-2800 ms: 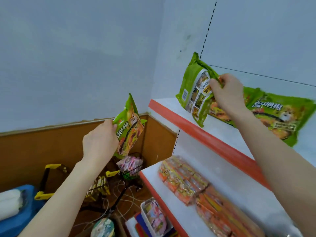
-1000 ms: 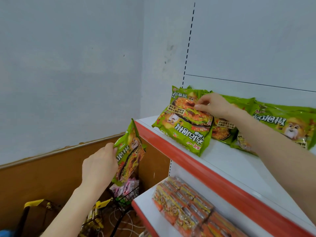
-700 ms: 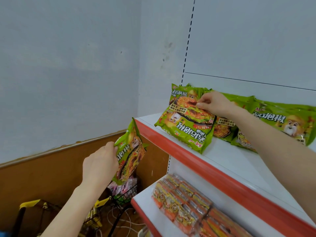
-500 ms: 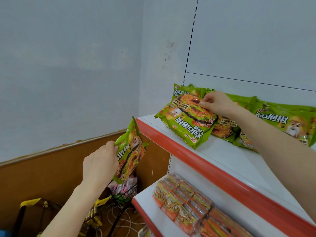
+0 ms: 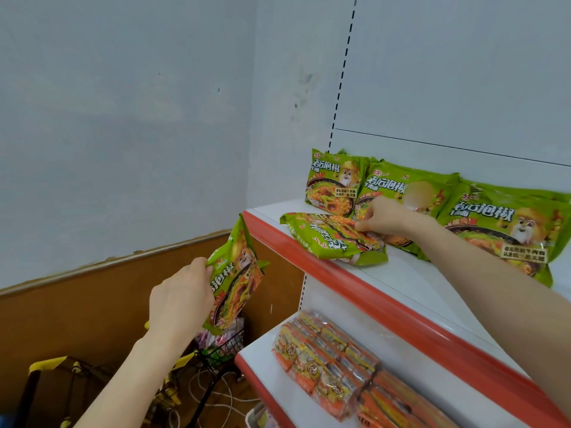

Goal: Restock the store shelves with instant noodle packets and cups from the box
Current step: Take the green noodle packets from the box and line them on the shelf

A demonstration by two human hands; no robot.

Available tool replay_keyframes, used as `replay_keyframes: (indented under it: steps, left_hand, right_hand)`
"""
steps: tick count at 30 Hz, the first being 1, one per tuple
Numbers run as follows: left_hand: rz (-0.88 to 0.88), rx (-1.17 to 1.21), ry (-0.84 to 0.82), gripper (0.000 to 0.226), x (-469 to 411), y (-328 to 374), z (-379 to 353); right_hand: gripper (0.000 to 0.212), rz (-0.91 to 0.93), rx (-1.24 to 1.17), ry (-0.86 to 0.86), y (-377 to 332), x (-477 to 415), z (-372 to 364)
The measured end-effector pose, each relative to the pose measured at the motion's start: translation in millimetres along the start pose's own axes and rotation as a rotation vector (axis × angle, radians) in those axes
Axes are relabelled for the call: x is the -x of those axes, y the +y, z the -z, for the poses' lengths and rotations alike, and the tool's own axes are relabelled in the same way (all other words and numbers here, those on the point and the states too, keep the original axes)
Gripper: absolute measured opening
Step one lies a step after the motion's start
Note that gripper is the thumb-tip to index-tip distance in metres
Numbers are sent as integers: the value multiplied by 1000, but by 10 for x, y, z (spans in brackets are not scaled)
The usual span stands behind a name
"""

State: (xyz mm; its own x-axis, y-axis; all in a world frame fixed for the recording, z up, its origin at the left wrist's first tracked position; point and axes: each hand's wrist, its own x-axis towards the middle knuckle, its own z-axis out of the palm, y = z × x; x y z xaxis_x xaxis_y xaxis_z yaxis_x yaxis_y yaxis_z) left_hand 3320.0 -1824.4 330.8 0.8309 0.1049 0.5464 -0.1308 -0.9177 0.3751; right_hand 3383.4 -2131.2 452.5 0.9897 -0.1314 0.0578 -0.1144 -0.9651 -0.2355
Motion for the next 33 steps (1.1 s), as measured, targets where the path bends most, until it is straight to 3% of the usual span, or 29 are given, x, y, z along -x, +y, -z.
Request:
replay_keyframes:
  steps: [3,6,9,11,16,20,25,33]
  left_hand:
    - [15,-11,-1,22,20,-11,11]
    - [30,-7,9,18,33,-17,-2]
    - [37,-20,11,18,39,-19,-19]
    - [41,-34,22,17,32,-18,-29]
    - [1,-48,49,13,4,-14,-48]
    - [18,-39,52,14,-25,6,-79]
    - [65,-48,34,13,-79,28,-133]
    - [91,-36,10,19,-123,63,-190]
  right_hand:
    - [28,182,26,185,-74,-121,42]
    - [43,351,-169,-38,-275,-183,-7]
    - [53,338,-117,-289,-396,-328,-138]
    - [49,368,-53,-299,-422,-412,-151]
    - [37,383,-158,-250,-430,-480,-51]
    - [32,358,-342,-37,-389,-516,137]
    - [27,148,-802,341,-266,-675,310]
    - [23,-141,-971,542,-293,-896,-12]
